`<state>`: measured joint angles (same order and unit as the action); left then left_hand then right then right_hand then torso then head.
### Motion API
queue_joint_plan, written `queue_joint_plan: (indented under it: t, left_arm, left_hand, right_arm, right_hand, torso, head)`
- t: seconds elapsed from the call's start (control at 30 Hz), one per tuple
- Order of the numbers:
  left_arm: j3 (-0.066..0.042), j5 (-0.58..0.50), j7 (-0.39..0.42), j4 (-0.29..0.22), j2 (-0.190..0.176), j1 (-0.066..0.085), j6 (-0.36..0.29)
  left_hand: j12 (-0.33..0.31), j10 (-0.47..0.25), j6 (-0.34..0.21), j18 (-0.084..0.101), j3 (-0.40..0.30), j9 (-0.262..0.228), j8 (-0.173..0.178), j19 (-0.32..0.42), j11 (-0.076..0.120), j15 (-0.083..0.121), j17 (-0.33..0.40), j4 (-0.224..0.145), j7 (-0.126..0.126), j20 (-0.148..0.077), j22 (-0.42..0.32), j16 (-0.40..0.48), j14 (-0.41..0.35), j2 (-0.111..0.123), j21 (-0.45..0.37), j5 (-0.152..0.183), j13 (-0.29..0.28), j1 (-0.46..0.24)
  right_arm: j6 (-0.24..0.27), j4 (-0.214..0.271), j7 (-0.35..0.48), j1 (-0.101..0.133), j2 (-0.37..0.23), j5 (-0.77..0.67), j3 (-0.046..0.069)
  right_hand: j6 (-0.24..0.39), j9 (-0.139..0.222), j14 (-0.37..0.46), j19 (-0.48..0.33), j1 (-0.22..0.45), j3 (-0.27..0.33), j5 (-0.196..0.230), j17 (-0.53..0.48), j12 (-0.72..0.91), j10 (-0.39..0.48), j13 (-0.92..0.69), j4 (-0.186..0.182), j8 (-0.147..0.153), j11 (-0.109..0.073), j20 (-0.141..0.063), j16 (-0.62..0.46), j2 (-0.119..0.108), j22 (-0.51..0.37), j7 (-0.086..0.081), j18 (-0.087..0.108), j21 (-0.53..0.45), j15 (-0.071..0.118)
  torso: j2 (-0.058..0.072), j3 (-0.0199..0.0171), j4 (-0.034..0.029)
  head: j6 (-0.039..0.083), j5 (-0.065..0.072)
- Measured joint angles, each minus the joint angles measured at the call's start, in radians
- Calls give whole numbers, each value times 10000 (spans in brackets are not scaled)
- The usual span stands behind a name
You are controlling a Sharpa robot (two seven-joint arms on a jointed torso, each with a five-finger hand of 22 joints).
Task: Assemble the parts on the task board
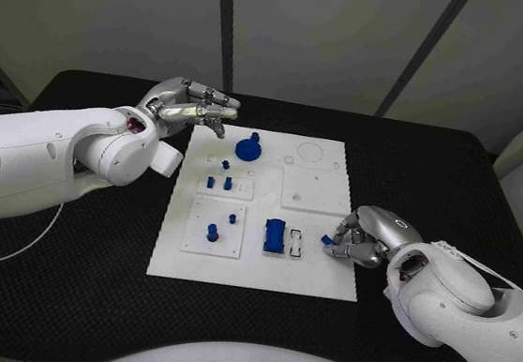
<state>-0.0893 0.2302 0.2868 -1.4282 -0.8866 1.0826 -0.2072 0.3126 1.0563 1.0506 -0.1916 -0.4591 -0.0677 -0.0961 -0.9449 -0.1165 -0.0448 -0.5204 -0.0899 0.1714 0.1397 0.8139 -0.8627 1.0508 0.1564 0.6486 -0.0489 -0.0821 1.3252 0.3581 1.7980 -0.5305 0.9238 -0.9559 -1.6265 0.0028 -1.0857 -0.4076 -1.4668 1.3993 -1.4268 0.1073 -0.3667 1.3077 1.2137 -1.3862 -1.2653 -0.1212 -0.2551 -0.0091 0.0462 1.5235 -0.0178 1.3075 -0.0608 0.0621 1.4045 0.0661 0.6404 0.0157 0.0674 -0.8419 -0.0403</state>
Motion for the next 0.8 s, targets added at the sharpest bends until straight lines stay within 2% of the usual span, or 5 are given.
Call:
queue_joint_plan:
  t: [0.17, 0.33, 0.57, 0.8]
  left_arm:
    - [0, 0, 0, -2, -4, -1, 1]
    - [0, 0, 0, 1, -2, -1, 3]
    - [0, 0, 2, 7, 12, -1, 5]
    - [0, 0, 2, 11, 33, -1, 8]
  left_hand:
    - [0, 0, 0, -1, 0, 0, 0, 0, 0, 0, 0, 0, 0, 0, 1, 0, 0, 0, 0, 0, 1, 0]
    - [0, 0, 0, 1, 0, 0, 0, 0, 0, 0, -1, 0, 0, 0, 1, 0, 0, 0, 1, 0, 1, 0]
    - [0, 0, 0, 0, 0, 0, 0, 0, 0, 0, -1, 0, 0, 0, 2, 0, 0, 0, 1, 0, 2, 0]
    - [0, 0, 0, 0, 0, 0, 0, 0, 0, 0, -2, 0, 0, 0, 2, 0, 0, 0, 1, 0, 3, 0]
  right_arm:
    - [189, 212, -121, -40, -121, 29, -34]
    - [468, 482, -189, -71, -206, 663, -61]
    - [1002, 770, -100, -70, -186, 1851, -53]
    - [1431, 789, 181, -67, 18, 2763, -53]
  right_hand:
    - [-86, 96, 24, 37, 0, -283, -725, -1, 0, -1, -1, -104, 123, 0, -37, 0, 0, 0, 23, 0, 0, 23]
    - [-122, 96, -1, 36, 0, -497, -1034, -1, 4, -1, -101, -145, 121, 0, -37, 0, 0, -1, 59, 0, 68, 74]
    - [-124, 94, -2, 73, 1, -676, -1157, -2, 46, -1, -132, -177, 92, 0, -73, 0, -1, -1, 61, -1, 69, 74]
    - [-124, 88, -2, 72, 3, -755, -1165, -2, 48, -1, -135, -232, 93, 0, -73, 0, -2, -1, 61, -1, 69, 74]
  torso:
    - [0, -1, 0]
    - [-2, -1, 0]
    - [-2, 0, 4]
    - [6, -1, 5]
  head:
    - [-2, -8]
    - [6, -20]
    - [17, -41]
    - [17, -10]
